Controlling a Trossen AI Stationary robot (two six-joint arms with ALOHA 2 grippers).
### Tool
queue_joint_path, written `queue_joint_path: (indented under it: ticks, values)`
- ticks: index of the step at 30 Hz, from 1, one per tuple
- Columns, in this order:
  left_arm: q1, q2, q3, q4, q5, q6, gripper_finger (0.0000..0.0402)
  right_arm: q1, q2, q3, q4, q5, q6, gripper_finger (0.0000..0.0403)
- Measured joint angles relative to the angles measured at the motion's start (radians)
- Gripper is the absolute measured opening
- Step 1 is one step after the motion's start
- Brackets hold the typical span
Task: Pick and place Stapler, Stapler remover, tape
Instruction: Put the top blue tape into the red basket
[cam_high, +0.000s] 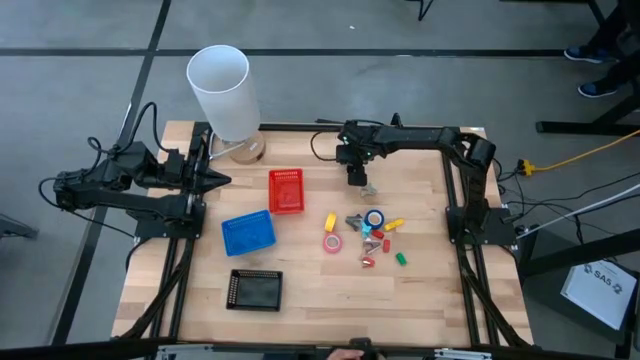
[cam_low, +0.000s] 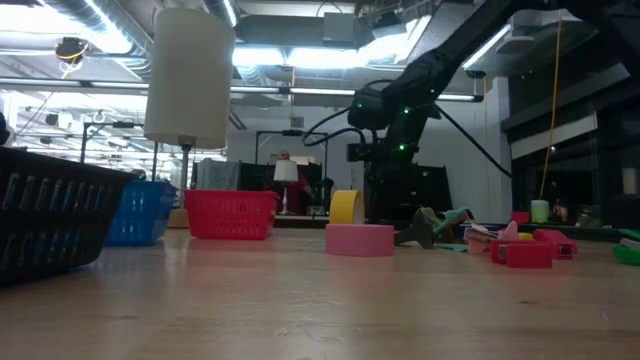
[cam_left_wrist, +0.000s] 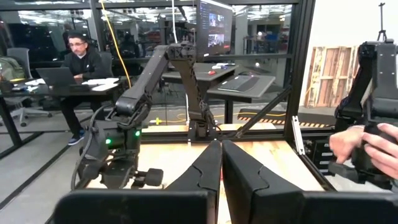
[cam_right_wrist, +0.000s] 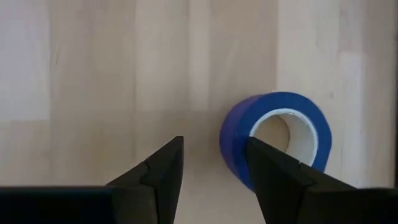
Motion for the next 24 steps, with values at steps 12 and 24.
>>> queue_joint_path:
  ticks: [12, 24]
  values:
    - [0.000, 0.000, 0.000, 0.000, 0.000, 0.000, 0.0009, -0.003, -0.022, -0.025, 0.083, -0.003, -0.036, 0.0175]
    - [0.000, 0.000, 0.000, 0.000, 0.000, 0.000, 0.0008, -0.021, -0.017, -0.022, 0.167, -0.004, -0.071, 0.0175]
